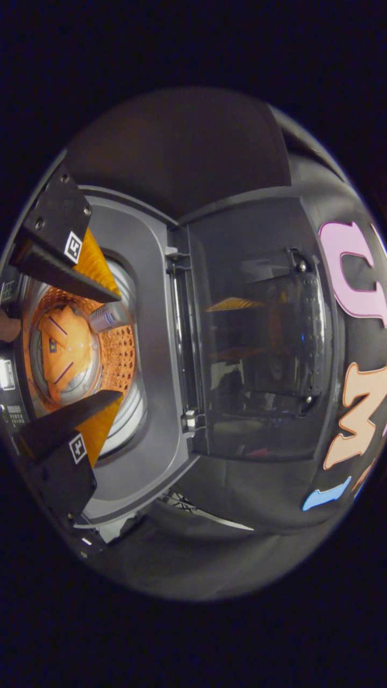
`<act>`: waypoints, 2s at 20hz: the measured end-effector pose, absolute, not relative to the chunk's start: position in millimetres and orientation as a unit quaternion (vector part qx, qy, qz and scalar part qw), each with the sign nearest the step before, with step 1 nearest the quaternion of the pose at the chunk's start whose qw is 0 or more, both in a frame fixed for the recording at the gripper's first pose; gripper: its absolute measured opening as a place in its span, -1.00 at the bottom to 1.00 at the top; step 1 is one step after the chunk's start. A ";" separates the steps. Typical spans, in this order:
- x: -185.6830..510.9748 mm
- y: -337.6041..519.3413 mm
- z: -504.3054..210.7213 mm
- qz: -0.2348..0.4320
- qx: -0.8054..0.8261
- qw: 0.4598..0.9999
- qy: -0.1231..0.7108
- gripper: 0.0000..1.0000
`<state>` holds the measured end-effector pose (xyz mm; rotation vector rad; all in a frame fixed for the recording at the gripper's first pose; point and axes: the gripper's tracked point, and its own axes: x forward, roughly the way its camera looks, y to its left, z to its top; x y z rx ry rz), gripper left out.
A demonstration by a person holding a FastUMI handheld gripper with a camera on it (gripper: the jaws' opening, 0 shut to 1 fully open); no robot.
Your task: Put the clothes into the washing machine and then close the washing machine lid.
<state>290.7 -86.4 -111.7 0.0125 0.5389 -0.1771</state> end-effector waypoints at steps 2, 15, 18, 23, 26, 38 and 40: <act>290.8 -92.4 -88.7 -0.109 -0.006 0.964 0.242 0.98; 298.4 -58.8 120.4 -0.088 -0.047 0.992 0.079 0.98; 309.4 -37.8 176.5 -0.056 -0.035 0.997 0.028 0.98; 342.0 -16.4 233.7 -0.035 -0.048 0.998 -0.007 0.96; 368.9 -1.8 258.8 -0.015 -0.081 0.996 -0.031 0.95; 485.6 -17.3 206.1 0.019 -0.081 0.995 0.056 0.93; 494.8 -19.6 196.6 0.029 -0.077 0.994 0.066 0.92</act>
